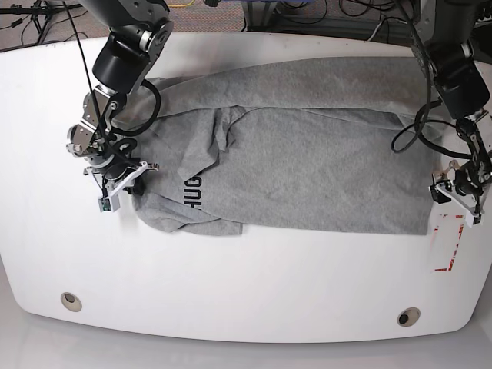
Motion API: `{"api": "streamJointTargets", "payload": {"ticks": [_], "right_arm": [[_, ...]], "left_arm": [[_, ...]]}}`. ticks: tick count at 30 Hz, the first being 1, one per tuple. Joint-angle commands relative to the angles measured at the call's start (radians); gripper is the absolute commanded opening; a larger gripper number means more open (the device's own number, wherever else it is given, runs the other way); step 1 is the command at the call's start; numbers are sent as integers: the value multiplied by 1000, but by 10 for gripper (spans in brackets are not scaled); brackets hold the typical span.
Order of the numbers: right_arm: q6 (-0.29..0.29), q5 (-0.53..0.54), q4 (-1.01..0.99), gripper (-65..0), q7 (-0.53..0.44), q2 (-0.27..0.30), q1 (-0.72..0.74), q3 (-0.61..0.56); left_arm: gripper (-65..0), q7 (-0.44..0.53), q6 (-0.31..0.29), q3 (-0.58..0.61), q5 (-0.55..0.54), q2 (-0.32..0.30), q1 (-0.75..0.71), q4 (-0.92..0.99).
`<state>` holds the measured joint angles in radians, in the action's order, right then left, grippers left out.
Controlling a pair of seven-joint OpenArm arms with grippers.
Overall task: Fold the T-shirt properly
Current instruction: 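Move both grippers to the shirt's hem corners and grasp them, then lift the hem corners with both grippers and carry them toward the collar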
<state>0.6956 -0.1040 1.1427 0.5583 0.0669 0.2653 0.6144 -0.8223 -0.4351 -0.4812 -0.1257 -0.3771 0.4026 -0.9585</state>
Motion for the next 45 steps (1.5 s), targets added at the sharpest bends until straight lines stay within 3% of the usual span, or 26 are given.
{"api": "streamJointTargets", "payload": {"ticks": [1,7,14,29,33,38,45], "right_arm": [[3,-24,3,-650,39,4,2,-3],[3,-24,3,-650,39,4,2,-3],[3,-24,3,-650,39,4,2,-3],[3,-24,15,-650,39,4,5,-3],[3,-27,41,-650,39,4,4,-3],[3,-30,53,-650,41,4,4,-3],[3,-32,58,-650,41,4,4,-4]], "left_arm": [[-272,73,-3,5,14,-29,55,57],[-272,139,-5,5,50,-38,108,201],[-272,142,-6,5,48,-33,158,304],[-285,114,-8,6,50,80,157,313],[-396,119,-8,6,53,88,155,315],[-631,120,-8,6,53,91,154,313],[-650,120,-8,5,53,88,155,310]]}}
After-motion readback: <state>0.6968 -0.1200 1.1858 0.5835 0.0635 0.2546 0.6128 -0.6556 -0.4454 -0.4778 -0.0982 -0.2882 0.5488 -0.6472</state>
